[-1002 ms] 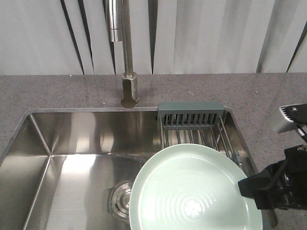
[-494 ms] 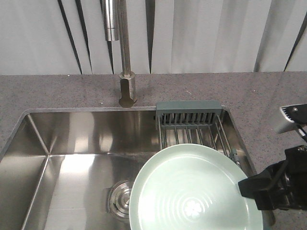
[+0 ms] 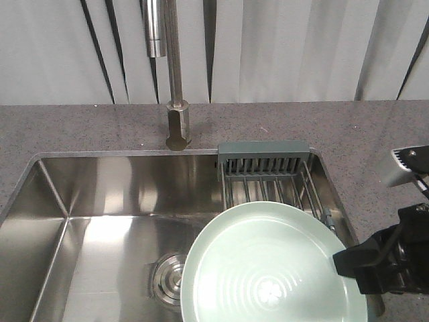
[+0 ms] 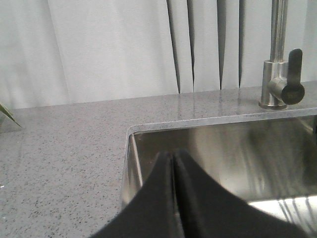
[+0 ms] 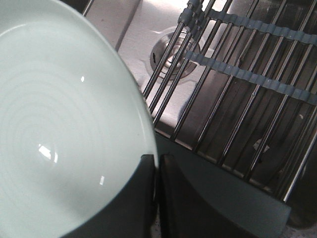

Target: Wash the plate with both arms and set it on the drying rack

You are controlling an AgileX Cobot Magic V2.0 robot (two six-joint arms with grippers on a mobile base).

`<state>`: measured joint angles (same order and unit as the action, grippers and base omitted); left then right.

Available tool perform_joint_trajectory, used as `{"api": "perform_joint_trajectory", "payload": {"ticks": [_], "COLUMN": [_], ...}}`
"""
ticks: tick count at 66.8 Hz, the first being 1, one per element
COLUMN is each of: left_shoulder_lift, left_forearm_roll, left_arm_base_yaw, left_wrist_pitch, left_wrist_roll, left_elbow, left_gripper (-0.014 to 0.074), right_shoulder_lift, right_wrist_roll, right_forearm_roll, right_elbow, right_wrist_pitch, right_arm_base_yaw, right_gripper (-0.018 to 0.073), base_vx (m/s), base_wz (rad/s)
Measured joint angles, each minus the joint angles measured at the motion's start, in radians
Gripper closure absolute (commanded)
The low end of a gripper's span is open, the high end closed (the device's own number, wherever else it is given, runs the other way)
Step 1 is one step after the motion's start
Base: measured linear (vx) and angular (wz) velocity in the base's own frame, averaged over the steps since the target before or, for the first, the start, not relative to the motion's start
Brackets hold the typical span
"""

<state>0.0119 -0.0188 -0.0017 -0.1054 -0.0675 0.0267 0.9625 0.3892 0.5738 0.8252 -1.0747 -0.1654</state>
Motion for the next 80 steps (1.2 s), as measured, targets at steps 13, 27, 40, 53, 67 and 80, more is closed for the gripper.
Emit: {"api": "perform_joint_trajectory", "payload": {"ticks": [13,27,40,53,67,80], "left_shoulder_lift": [0.000,0.000,0.000,-0.077,-0.283,-0.486], "left_forearm_roll": [0.000,0.000,0.000,0.000,0.000,0.001], "left_arm_base_yaw": [0.000,0.000,0.000,0.000,0.000,0.000], "left_wrist_pitch": [0.000,0.040,0.105,-0.002,-0.210,-0.397], "left_wrist_roll": [0.000,0.000,-0.021,-0.023,0.043,0.067], "left_elbow": [0.000,0.001,-0.038,-0.237,-0.472,-0.650], "left_gripper": [0.0603,0.0603,0.0603,0.0603,0.0603,0.0603], "right_shoulder_lift": [0.000,0.000,0.000,0.000,0.000,0.000], "right_wrist_roll": [0.000,0.000,0.000,0.000,0.000,0.000], "right_forearm_roll": [0.000,0.000,0.000,0.000,0.000,0.000], "right_elbow": [0.000,0.000,0.000,0.000,0.000,0.000], "right_wrist_pitch": [0.000,0.000,0.000,0.000,0.000,0.000], "right_arm_base_yaw": [0.000,0.000,0.000,0.000,0.000,0.000], "right_gripper": [0.0564,0.0564,0.0564,0.0564,0.0564,0.0564], "base_vx": [0.00,0.00,0.00,0.00,0.00,0.00], "base_wz": [0.00,0.00,0.00,0.00,0.00,0.00]}}
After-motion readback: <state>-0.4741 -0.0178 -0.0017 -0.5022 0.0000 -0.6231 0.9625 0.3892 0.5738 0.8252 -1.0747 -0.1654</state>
